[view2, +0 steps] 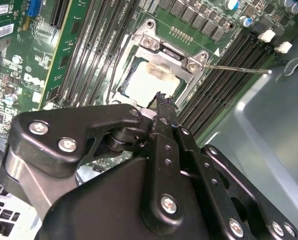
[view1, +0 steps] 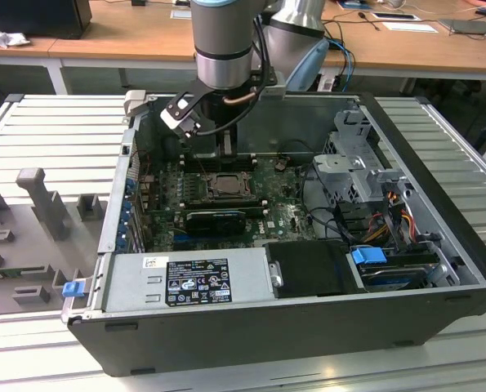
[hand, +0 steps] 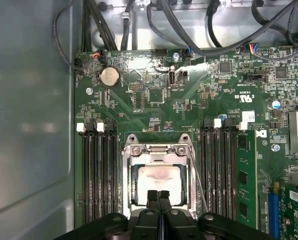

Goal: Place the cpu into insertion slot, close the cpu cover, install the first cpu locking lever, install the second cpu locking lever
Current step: 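Install the first cpu locking lever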

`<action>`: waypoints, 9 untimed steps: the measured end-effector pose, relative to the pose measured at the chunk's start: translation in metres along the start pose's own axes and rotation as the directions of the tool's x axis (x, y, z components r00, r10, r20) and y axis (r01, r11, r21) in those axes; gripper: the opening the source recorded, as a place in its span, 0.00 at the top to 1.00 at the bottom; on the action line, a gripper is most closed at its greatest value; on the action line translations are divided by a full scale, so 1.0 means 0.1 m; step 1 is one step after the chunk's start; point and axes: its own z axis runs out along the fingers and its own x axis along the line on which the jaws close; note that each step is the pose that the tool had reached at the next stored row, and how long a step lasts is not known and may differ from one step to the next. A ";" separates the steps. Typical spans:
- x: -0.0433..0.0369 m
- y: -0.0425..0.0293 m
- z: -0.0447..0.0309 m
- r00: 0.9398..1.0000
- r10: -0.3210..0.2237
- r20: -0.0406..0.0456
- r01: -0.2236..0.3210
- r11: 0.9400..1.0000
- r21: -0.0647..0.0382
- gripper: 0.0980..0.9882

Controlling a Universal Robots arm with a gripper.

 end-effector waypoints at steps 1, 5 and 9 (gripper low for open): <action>0.001 0.001 -0.014 1.000 0.000 0.000 0.000 1.000 0.000 0.99; 0.003 0.003 -0.044 1.000 0.000 0.000 0.000 1.000 0.000 0.99; 0.003 0.004 -0.061 1.000 0.000 0.000 0.000 1.000 0.000 0.99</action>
